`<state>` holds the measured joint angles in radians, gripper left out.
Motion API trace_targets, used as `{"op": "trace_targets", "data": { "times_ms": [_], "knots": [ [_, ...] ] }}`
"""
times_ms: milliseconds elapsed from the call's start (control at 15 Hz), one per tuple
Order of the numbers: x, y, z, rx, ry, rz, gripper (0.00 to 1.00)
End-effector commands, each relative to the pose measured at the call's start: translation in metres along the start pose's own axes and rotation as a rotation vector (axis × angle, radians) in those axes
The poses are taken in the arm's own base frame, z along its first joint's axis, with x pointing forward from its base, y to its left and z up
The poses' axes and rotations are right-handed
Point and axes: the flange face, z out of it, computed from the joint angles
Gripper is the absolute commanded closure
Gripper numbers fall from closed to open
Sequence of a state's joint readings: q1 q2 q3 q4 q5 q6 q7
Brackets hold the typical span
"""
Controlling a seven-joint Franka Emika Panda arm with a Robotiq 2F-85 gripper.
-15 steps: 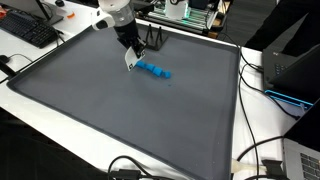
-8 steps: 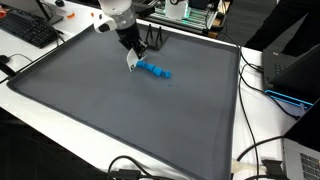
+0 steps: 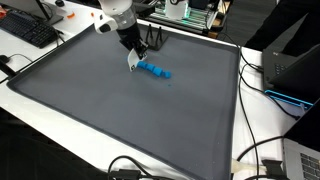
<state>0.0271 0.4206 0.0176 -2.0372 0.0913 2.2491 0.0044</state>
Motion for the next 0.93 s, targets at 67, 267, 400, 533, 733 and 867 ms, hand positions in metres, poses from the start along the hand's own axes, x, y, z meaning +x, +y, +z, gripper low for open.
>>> {"op": "trace_targets", "data": {
  "times_ms": [67,267,400,533,733,867],
  "knots": [
    [-0.006,-0.005,0.01,0.021,-0.022,-0.013,0.99],
    [-0.006,-0.002,0.004,0.013,-0.012,-0.009,0.99],
    [-0.008,-0.001,-0.002,0.013,-0.005,-0.006,0.99],
    [-0.009,0.0,-0.008,0.015,0.0,-0.004,0.99],
    [-0.012,0.001,-0.012,0.016,-0.005,-0.008,0.99],
    [-0.013,0.002,-0.011,0.019,-0.01,-0.005,0.99]
  ]
}}
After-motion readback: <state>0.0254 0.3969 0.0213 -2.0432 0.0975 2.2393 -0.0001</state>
